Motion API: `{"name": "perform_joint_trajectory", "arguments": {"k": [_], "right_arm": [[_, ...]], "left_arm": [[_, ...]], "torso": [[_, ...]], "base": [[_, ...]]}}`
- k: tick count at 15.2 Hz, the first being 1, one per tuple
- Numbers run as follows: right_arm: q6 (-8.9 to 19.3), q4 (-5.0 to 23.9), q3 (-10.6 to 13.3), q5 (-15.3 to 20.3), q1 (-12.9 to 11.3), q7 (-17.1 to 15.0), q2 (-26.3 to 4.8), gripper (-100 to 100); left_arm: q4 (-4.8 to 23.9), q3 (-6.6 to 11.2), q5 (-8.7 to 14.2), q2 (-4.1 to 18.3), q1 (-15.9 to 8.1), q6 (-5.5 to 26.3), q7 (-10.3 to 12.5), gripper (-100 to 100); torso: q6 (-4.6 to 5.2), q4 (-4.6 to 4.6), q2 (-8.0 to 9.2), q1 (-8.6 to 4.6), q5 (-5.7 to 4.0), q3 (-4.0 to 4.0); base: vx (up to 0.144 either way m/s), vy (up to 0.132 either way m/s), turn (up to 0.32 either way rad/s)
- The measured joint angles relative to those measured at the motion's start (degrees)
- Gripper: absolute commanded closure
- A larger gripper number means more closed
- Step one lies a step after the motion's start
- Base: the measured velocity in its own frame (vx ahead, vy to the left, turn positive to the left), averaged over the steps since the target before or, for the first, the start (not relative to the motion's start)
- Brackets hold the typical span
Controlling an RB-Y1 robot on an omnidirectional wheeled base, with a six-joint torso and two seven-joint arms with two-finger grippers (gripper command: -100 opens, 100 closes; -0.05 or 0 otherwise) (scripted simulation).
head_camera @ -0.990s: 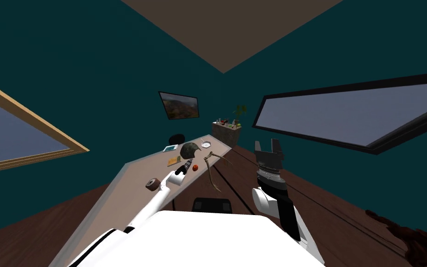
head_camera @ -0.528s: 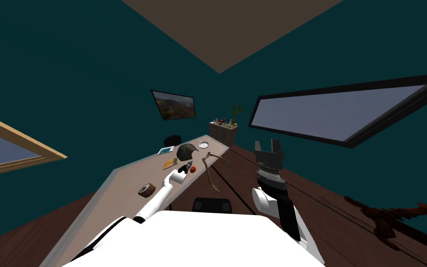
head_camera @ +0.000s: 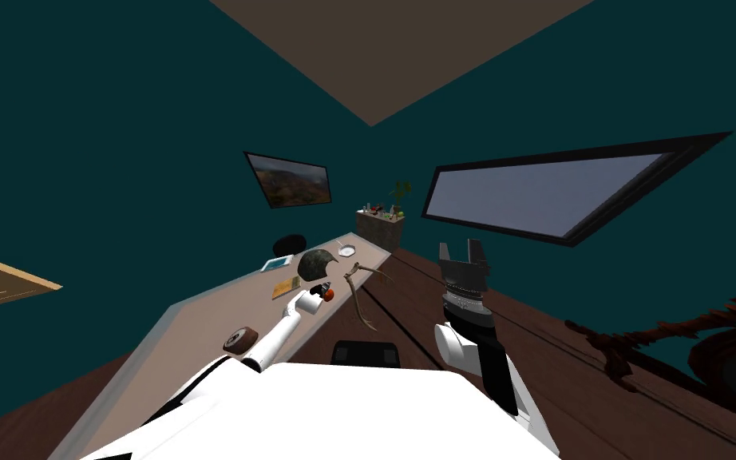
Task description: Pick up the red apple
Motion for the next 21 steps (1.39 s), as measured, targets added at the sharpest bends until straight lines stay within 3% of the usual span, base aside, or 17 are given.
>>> {"name": "perform_joint_trajectory", "arguments": {"k": [11, 18, 19, 21], "right_arm": [[0.00, 0.00, 0.00, 0.00, 0.00, 0.00, 0.00, 0], [0.00, 0.00, 0.00, 0.00, 0.01, 0.00, 0.00, 0], [0.00, 0.00, 0.00, 0.00, 0.01, 0.00, 0.00, 0], [0.00, 0.00, 0.00, 0.00, 0.00, 0.00, 0.00, 0]], "left_arm": [[11.44, -2.59, -0.10, -0.20, -6.50, 8.41, -2.84, -100], [14.92, -1.85, -1.73, -0.89, -5.31, 4.43, -2.07, -100], [15.05, -1.83, -1.76, -0.90, -5.28, 4.17, -2.05, 100], [15.11, -1.82, -1.77, -0.84, -5.22, 4.22, -2.05, 100]], "torso": [[-0.01, 0.00, 0.02, 0.00, 0.00, 0.01], [-0.03, -0.05, -0.21, 0.00, 0.00, -0.12], [-0.02, -0.04, -0.15, 0.00, 0.00, -0.09], [0.04, 0.02, -0.05, -0.03, 0.03, -0.02]], "base": [[0.012, 0.010, -0.106], [0.058, 0.007, -0.024], [0.013, 0.003, 0.005], [0.005, 0.002, 0.003]]}}
